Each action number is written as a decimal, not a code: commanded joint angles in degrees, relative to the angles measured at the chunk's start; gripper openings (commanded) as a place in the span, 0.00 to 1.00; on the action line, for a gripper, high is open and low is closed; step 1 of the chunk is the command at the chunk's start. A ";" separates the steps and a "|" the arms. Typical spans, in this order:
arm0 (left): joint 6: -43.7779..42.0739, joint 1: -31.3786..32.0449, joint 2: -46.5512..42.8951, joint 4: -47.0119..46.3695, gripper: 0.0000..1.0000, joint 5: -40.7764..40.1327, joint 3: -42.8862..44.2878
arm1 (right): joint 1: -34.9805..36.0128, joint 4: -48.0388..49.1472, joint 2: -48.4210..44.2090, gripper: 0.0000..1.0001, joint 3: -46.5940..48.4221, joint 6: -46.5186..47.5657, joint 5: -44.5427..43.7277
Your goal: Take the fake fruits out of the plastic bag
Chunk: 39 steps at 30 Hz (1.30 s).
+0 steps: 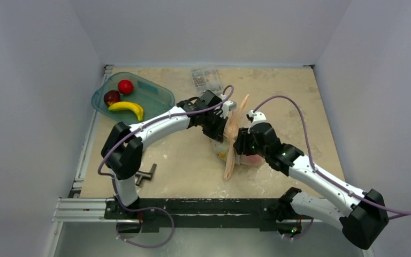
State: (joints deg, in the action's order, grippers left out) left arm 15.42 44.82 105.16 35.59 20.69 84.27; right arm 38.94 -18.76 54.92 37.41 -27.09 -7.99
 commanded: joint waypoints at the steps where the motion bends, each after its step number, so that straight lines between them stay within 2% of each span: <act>1: 0.60 0.19 -4.43 -2.53 0.00 -1.90 -0.12 | -0.04 5.78 2.21 0.43 1.15 -1.25 -1.03; 3: 0.90 0.26 -5.10 -2.89 0.00 -3.15 -0.48 | 0.07 7.43 3.26 0.42 1.05 -1.16 -1.23; 6: 0.85 0.21 -5.47 -2.35 0.00 -5.57 -0.42 | 0.16 8.43 3.96 0.33 1.26 -1.09 -1.85; 9: 1.52 0.18 -5.91 -1.32 0.00 -10.94 -0.36 | 0.17 9.25 2.98 0.11 0.39 -2.29 -3.38; 11: 2.97 0.19 -6.17 0.05 0.00 -16.02 -0.21 | 0.17 9.39 1.22 0.00 -0.73 -4.40 -6.32; 18: 5.25 0.18 -7.53 2.36 0.00 -25.30 -0.37 | 0.10 5.27 -7.93 0.00 -6.87 -22.70 -19.18; 21: 5.02 0.25 -8.09 2.07 0.00 -25.48 -0.68 | 0.14 3.24 -10.21 0.00 -8.26 -25.71 -20.93; 28: 5.15 0.16 -10.21 0.55 0.00 -23.95 -2.26 | 0.01 -11.33 -10.29 0.00 -4.16 -34.23 -29.18; 31: 5.06 0.15 -10.54 0.87 0.00 -24.50 -2.18 | 0.03 -14.17 -11.88 0.00 -3.92 -37.28 -30.84; 33: 4.68 0.12 -10.87 1.02 0.00 -24.04 -2.05 | 0.01 -11.39 -12.52 0.00 -4.23 -34.90 -30.47; 38: 2.44 0.11 -15.55 -4.27 0.00 -18.47 -5.38 | 0.06 -2.74 -10.56 0.00 -1.95 -16.24 -22.27; 39: 1.96 0.17 -16.85 -6.25 0.03 -17.69 -6.71 | 0.07 -1.59 -10.37 0.00 -1.57 -12.94 -20.57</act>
State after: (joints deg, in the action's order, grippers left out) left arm 19.90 45.50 95.46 35.31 0.43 80.66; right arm 39.33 -24.84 43.59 32.12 -54.13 -31.70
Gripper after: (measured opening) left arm 0.006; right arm 0.004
